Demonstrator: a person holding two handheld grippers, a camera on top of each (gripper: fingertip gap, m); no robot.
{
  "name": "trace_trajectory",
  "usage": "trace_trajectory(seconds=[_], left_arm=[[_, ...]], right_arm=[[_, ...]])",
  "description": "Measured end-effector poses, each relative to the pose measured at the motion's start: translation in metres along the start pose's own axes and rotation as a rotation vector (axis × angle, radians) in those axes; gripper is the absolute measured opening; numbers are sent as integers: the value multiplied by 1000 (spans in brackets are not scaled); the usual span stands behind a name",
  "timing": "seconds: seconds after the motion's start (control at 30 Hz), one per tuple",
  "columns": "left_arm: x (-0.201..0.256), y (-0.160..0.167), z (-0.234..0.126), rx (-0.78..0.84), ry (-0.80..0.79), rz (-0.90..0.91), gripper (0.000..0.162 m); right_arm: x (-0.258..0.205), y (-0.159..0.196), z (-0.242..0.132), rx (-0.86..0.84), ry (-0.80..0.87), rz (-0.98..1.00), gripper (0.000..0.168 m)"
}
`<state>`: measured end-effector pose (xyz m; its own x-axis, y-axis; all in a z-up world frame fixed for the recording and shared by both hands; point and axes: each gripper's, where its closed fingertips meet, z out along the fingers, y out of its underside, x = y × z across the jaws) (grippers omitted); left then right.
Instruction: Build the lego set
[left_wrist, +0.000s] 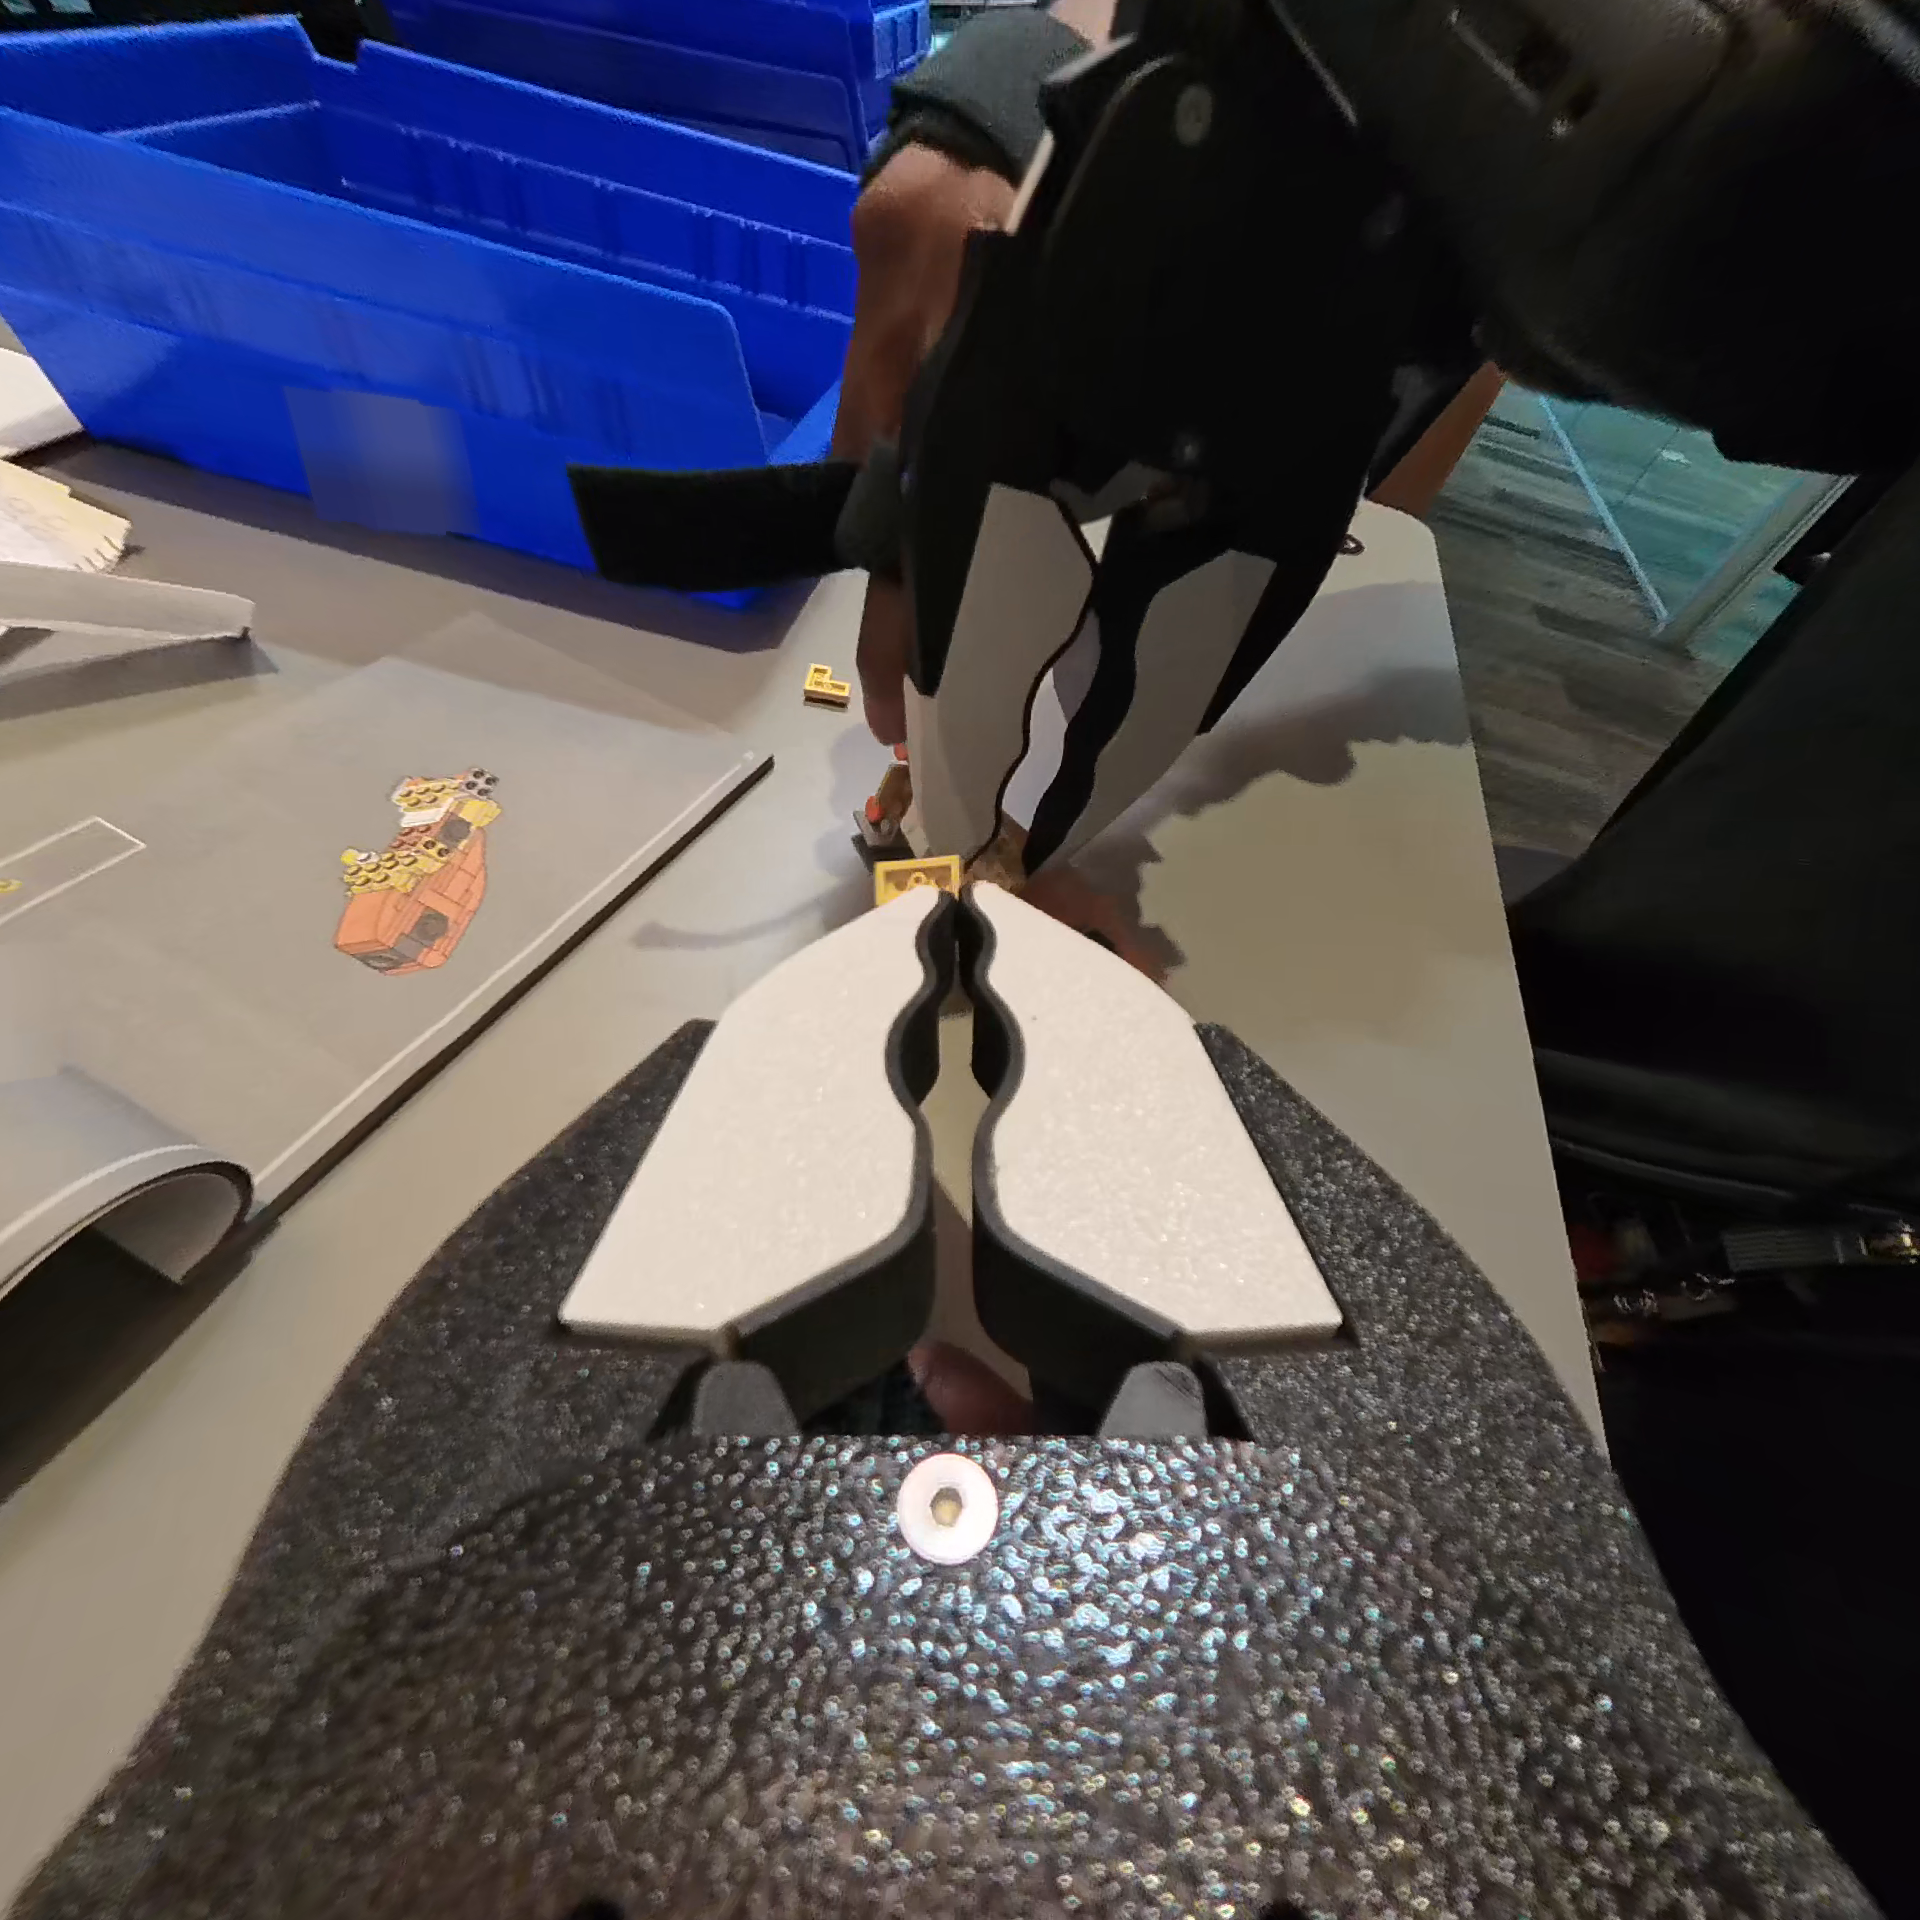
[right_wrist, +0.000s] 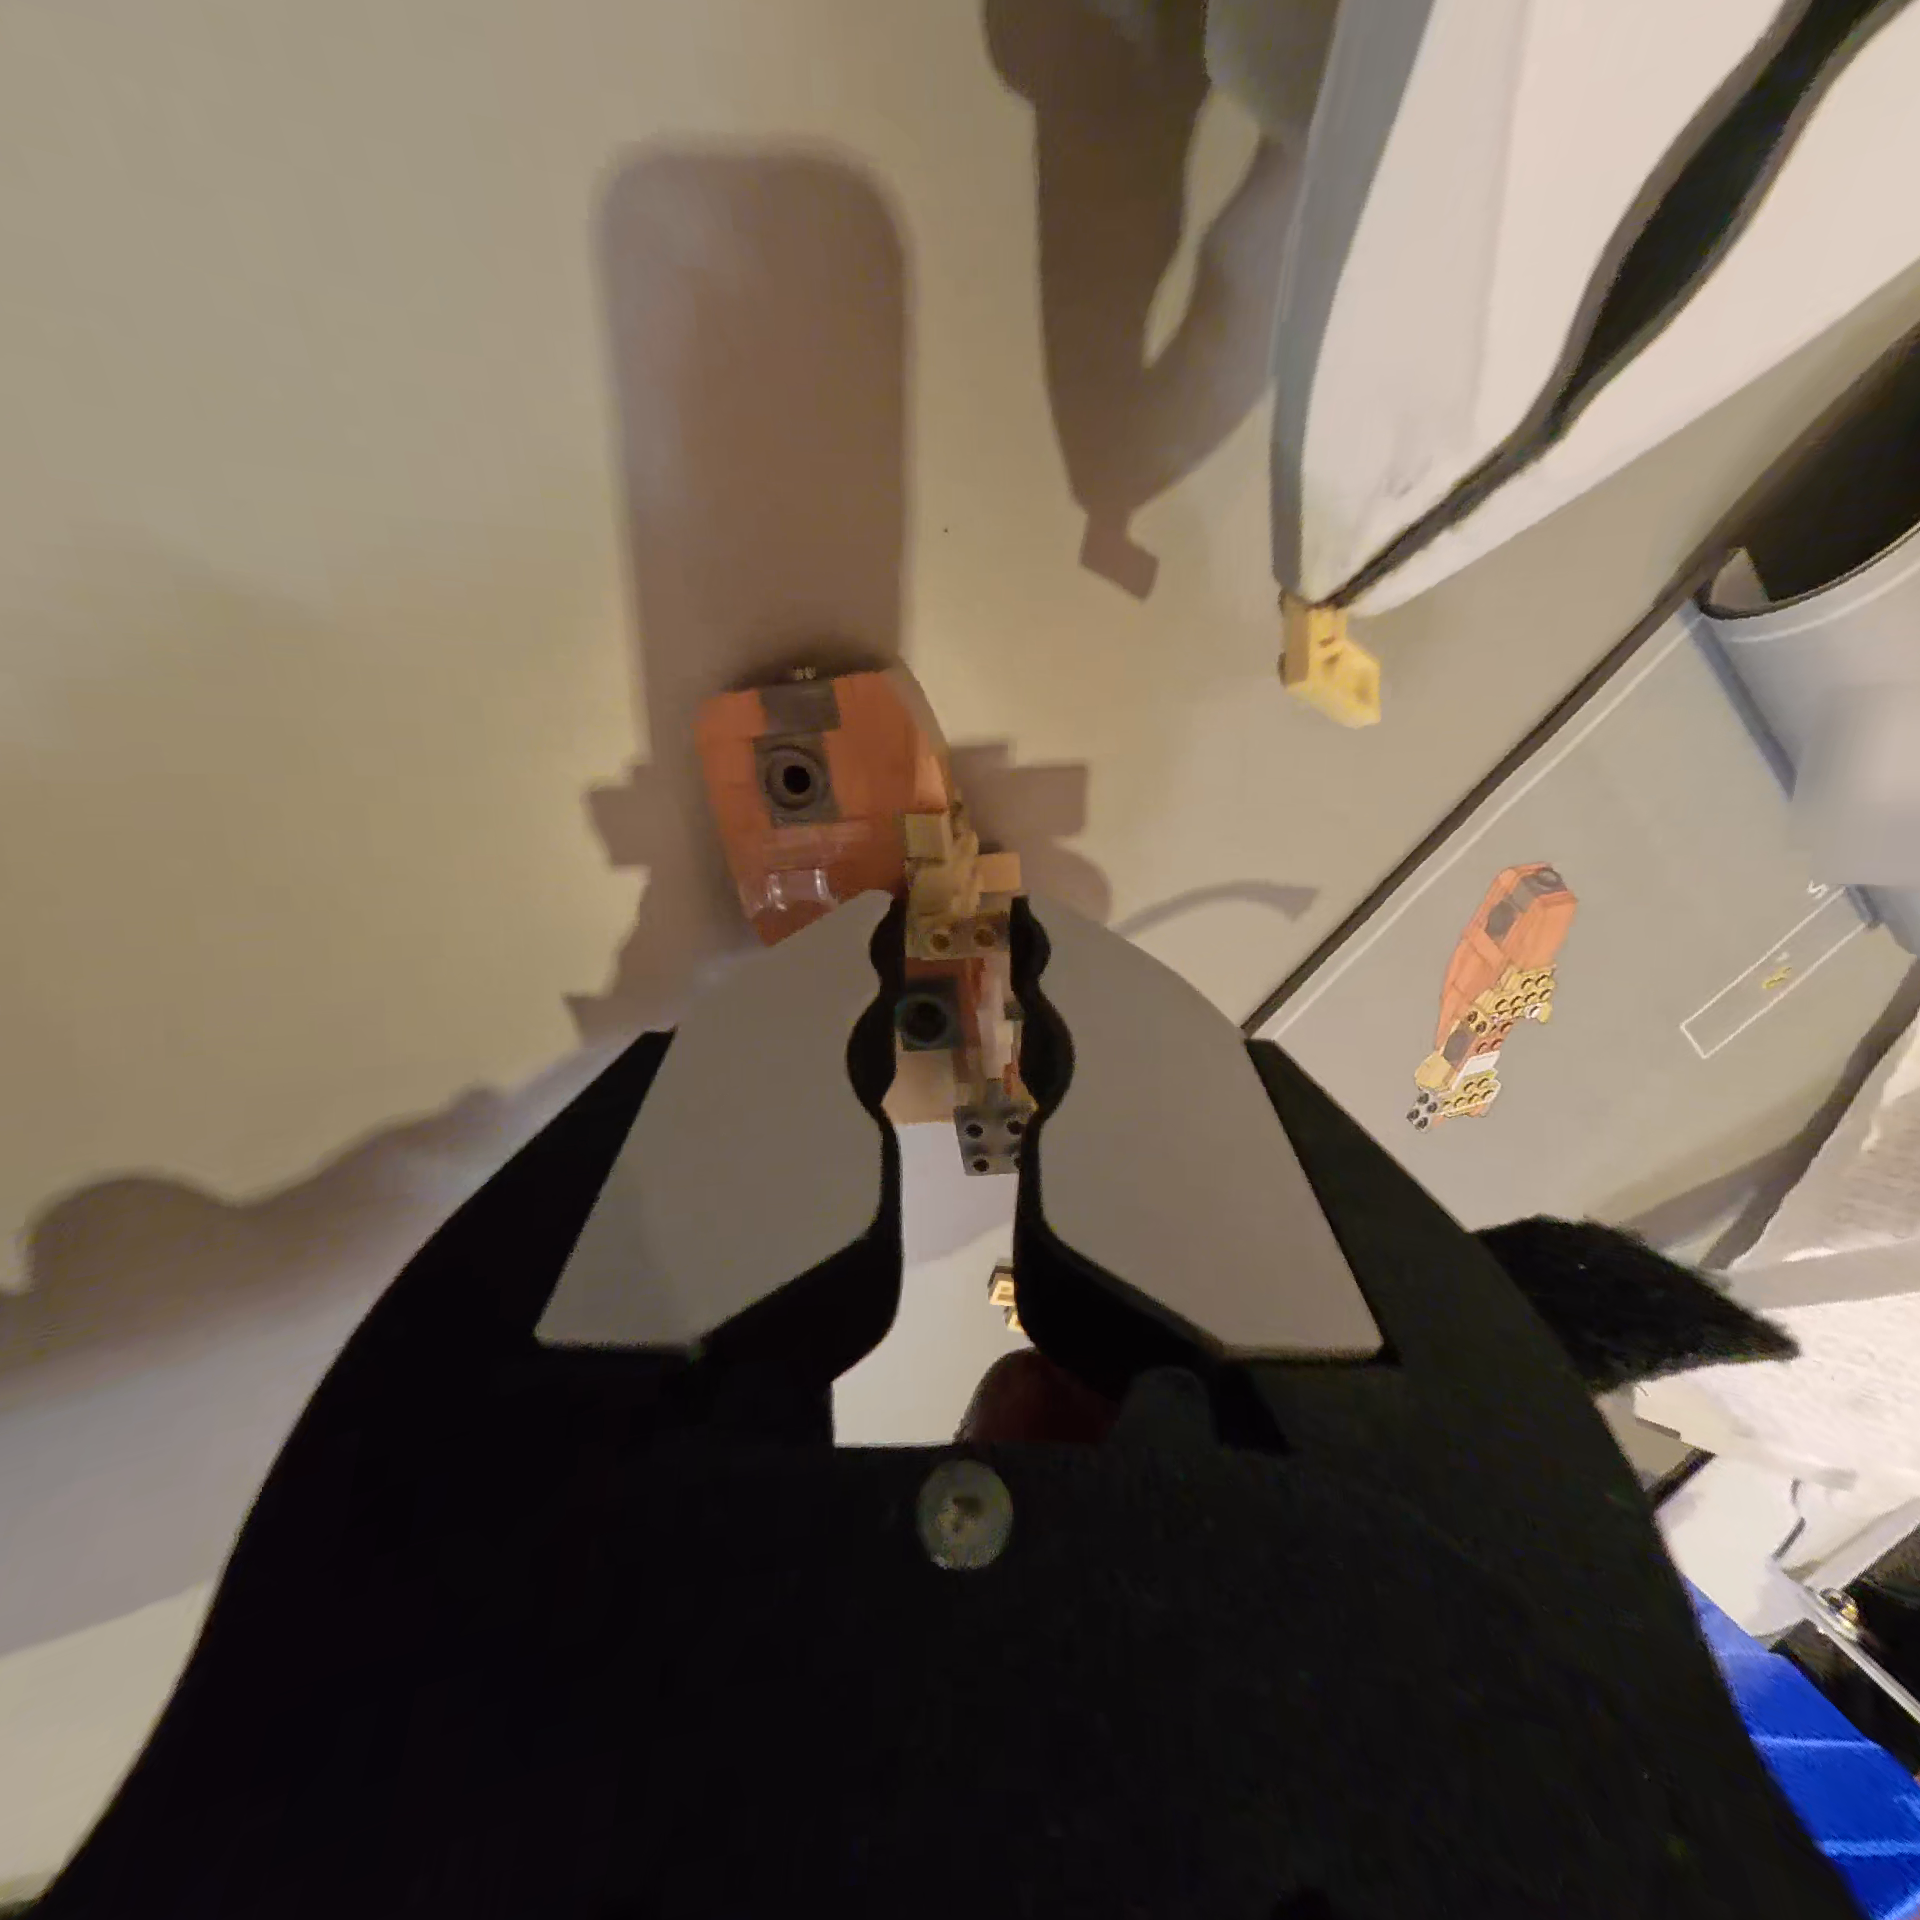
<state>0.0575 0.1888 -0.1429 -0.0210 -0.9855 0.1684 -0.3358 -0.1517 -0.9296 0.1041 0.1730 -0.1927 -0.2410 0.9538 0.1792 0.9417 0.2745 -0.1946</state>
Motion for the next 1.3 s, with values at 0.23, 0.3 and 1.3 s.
trace_trajectory(seconds=[0.23,0.3,1.3], left_arm=[[-7,-2,-3,8,-42,5,0],[-13,-1,-4,-1,-84,19,0],[-1,7,10,-8,-89,29,0]], right_arm=[[26,2,-7,1,337,132,19],[40,6,-15,-25,549,203,18],[0,-5,-14,-41,1086,348,26]])
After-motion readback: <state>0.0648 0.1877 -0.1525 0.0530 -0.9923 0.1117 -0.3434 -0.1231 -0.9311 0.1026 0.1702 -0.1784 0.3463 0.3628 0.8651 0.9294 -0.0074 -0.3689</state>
